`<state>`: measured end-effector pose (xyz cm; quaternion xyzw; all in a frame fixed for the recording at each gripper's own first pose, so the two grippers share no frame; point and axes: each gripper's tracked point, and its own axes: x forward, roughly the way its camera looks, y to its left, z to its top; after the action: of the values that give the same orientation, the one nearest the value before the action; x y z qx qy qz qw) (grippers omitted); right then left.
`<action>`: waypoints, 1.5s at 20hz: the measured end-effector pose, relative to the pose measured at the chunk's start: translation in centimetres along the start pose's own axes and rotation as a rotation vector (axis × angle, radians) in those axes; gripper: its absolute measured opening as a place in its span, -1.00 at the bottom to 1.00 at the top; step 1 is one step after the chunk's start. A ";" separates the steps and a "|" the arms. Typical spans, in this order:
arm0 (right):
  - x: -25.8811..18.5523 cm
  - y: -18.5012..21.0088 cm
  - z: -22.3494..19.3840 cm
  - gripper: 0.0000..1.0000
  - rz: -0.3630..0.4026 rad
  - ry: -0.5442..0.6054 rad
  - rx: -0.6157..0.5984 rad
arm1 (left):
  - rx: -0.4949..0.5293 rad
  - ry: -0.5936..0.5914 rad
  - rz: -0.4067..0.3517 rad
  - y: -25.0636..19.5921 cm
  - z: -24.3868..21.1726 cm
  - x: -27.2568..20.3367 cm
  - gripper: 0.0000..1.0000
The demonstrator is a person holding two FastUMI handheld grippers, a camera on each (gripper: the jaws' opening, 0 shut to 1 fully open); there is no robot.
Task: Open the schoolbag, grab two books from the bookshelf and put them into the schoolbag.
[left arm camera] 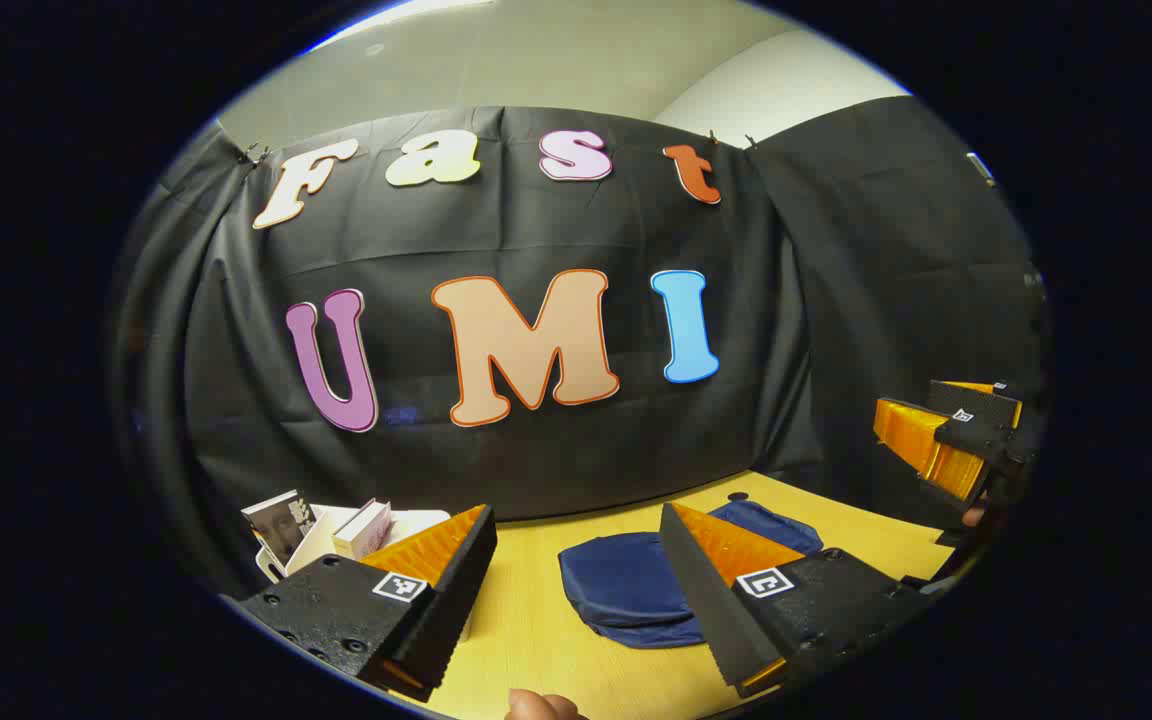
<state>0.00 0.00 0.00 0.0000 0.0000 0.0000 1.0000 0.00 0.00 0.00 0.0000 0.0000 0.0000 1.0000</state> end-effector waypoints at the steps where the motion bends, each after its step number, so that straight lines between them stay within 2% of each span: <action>1: -0.1 -0.1 0.0 0.91 0.003 -0.003 0.000 | 0.000 0.000 0.000 -0.1 0.0 -0.2 0.92; 11: -0.4 0.5 -1.0 0.90 0.026 0.004 0.027 | 0.011 -0.001 0.049 1.3 0.1 -1.5 0.92; 12: -0.3 0.7 -1.1 0.90 0.031 0.004 0.029 | 0.013 0.002 0.057 1.6 -0.1 -1.3 1.00; 13: -0.1 0.9 -1.1 0.90 0.034 0.003 0.029 | 0.013 0.005 0.063 1.8 -0.2 -1.4 0.92; 19: -0.1 1.7 -0.9 0.90 0.056 0.000 0.021 | 0.011 0.009 0.094 3.0 -0.4 -1.3 0.92; 20: -0.1 1.8 -0.9 0.96 0.060 0.000 0.022 | 0.010 0.009 0.099 3.2 -0.6 -1.2 0.92; 21: 0.1 1.8 -0.8 0.96 0.060 -0.001 0.018 | 0.010 0.010 0.103 3.2 -0.6 -1.2 1.00; 22: 0.1 1.8 -0.8 0.90 0.056 -0.001 0.011 | 0.009 0.012 0.108 3.4 -0.7 -1.2 0.92; 23: 0.3 1.9 -0.7 0.95 0.059 -0.001 0.005 | 0.010 0.013 0.113 3.5 -0.6 -1.2 0.92; 25: 0.6 2.3 -0.6 1.00 0.083 0.005 0.011 | 0.016 0.013 0.127 3.7 -0.6 -1.1 0.92; 26: 1.0 2.3 -0.8 0.95 0.092 0.014 0.016 | 0.016 0.016 0.137 3.8 -0.7 -1.0 1.00; 27: 1.2 2.4 -0.7 0.90 0.101 0.020 0.020 | 0.011 0.020 0.145 3.8 -0.7 -1.0 0.92; 28: 1.5 2.6 -0.8 0.90 0.114 0.027 0.018 | 0.006 0.020 0.154 3.9 -0.7 -0.9 1.00; 30: 2.5 3.4 -0.8 0.90 0.151 0.037 -0.002 | -0.001 0.027 0.176 4.2 -0.9 -0.9 1.00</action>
<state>2.45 3.36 -0.84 -0.0011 0.0183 0.0754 0.9970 -0.85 4.21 -0.92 -0.0005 0.0133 0.0879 0.9960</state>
